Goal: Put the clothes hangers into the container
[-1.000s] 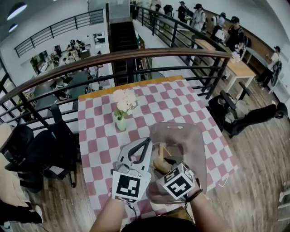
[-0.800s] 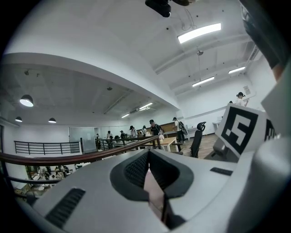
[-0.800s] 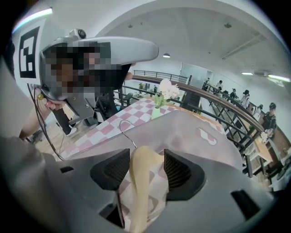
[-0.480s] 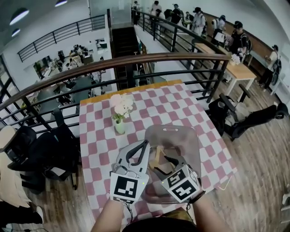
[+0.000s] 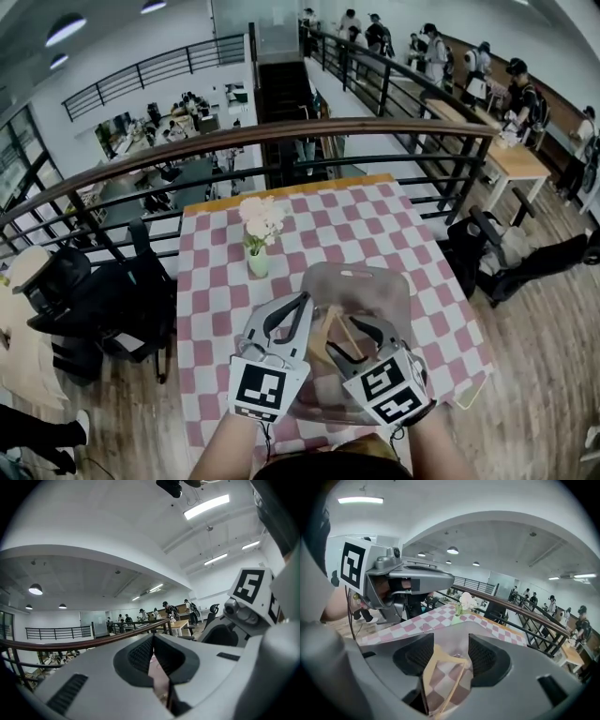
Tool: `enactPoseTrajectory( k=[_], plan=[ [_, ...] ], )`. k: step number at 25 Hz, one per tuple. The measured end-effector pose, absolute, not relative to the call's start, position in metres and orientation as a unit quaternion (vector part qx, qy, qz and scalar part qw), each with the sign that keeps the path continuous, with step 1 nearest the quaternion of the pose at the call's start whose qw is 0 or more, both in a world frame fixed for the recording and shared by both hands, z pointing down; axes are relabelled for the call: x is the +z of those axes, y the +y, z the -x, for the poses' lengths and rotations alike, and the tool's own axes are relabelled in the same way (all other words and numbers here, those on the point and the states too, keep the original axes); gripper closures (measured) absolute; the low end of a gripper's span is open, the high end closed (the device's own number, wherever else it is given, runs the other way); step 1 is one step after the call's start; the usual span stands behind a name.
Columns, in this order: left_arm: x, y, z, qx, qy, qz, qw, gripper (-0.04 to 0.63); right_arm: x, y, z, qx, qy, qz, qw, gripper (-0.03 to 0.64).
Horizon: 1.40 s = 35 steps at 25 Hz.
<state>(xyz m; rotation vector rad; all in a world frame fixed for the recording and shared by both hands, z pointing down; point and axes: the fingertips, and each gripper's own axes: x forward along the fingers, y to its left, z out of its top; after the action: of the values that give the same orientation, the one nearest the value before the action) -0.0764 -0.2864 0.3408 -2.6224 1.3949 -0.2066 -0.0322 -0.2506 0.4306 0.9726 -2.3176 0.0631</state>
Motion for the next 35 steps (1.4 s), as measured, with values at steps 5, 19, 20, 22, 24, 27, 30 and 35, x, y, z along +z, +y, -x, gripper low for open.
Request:
enactPoseTrajectory(
  k=[5,19,20,22,24,27,30,35],
  plan=[
    [0.337,-0.279,0.063,-0.070,0.474,0.874,0.076,0.586,0.407,-0.249,0.016,0.003,-0.889,-0.370,0.271,0.388],
    [0.314,-0.250,0.020,-0.053,0.495,0.864,0.078,0.586,0.356,-0.226,-0.017,-0.058,-0.919,-0.339,0.192,0.388],
    [0.313,-0.248,0.017,-0.053,0.496,0.863,0.080,0.586,0.352,-0.225,-0.020,-0.065,-0.919,-0.341,0.185,0.388],
    [0.313,-0.243,0.013,-0.053,0.499,0.861,0.082,0.586,0.345,-0.223,-0.026,-0.077,-0.920,-0.344,0.173,0.389],
    [0.313,-0.240,0.009,-0.054,0.502,0.859,0.084,0.586,0.341,-0.220,-0.029,-0.084,-0.922,-0.340,0.166,0.388],
    [0.312,-0.235,0.002,-0.056,0.501,0.859,0.086,0.586,0.333,-0.216,-0.033,-0.100,-0.927,-0.329,0.150,0.389],
    [0.310,-0.232,-0.002,-0.053,0.499,0.861,0.084,0.586,0.323,-0.210,-0.036,-0.120,-0.931,-0.315,0.137,0.390],
    [0.306,-0.224,-0.004,-0.057,0.499,0.861,0.084,0.586,0.303,-0.203,-0.042,-0.147,-0.934,-0.308,0.101,0.390]
  ],
)
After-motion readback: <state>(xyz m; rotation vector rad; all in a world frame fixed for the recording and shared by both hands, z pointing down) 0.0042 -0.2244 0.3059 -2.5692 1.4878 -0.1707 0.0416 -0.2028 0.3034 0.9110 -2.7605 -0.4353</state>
